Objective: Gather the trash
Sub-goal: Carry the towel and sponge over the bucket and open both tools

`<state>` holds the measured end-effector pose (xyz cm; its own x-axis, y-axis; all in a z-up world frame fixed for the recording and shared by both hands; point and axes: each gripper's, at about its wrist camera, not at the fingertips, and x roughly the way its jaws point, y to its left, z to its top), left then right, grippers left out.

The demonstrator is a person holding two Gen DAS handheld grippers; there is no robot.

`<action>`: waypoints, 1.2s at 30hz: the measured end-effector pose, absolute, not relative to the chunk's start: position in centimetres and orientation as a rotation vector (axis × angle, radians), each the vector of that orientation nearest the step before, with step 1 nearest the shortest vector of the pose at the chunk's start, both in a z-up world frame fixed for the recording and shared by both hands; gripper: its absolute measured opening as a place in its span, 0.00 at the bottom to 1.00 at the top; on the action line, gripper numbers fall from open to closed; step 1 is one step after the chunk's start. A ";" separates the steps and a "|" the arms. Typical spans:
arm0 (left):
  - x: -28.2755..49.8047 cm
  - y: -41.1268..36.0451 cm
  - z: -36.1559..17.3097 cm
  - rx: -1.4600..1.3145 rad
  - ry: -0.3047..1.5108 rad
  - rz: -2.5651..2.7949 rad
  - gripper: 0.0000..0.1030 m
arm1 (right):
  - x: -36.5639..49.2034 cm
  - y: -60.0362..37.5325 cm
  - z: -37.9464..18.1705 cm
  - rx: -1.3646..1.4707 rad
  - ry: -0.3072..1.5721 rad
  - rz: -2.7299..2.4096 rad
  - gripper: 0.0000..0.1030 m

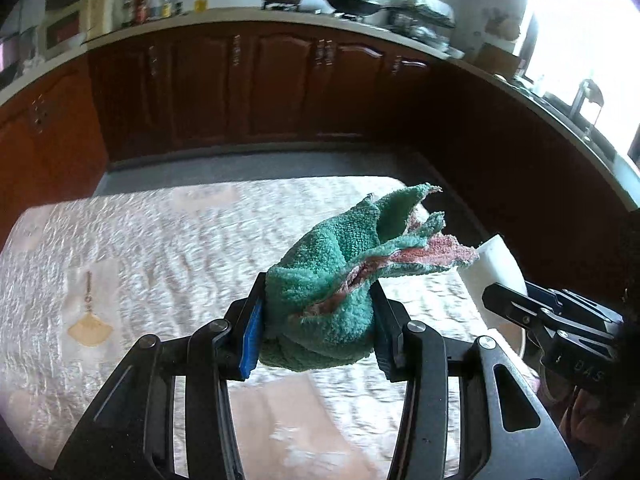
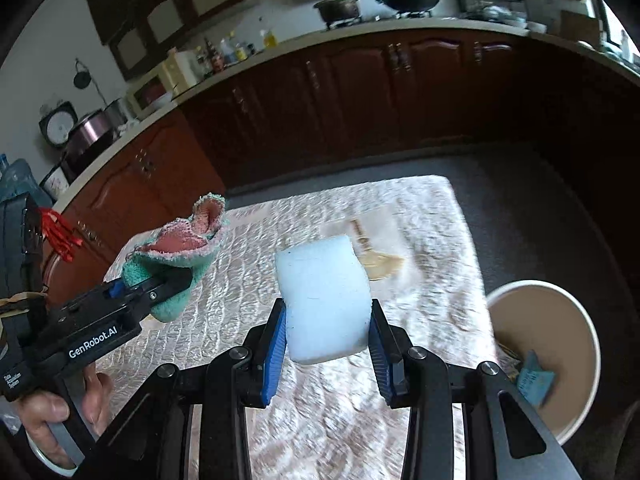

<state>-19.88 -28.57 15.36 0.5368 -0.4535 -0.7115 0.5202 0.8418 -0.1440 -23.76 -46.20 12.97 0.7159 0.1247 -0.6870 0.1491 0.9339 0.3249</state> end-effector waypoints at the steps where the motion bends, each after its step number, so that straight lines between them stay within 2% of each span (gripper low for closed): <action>1: -20.3 -29.1 15.6 0.092 0.816 -0.591 0.42 | -24.3 -46.5 13.2 0.377 0.771 -0.023 0.35; 19: -25.1 -38.2 17.3 0.201 0.770 -0.759 0.42 | -31.5 -53.5 14.6 0.454 0.711 -0.206 0.35; 36: -26.1 -44.1 15.0 0.269 0.825 -0.826 0.42 | -34.3 -58.2 12.9 0.522 0.739 -0.313 0.35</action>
<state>-26.12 -44.05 14.97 0.3959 -0.5439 -0.7399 0.7405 0.6656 -0.0931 -34.27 -58.17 12.87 0.7018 -0.0884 -0.7068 0.4458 0.8285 0.3390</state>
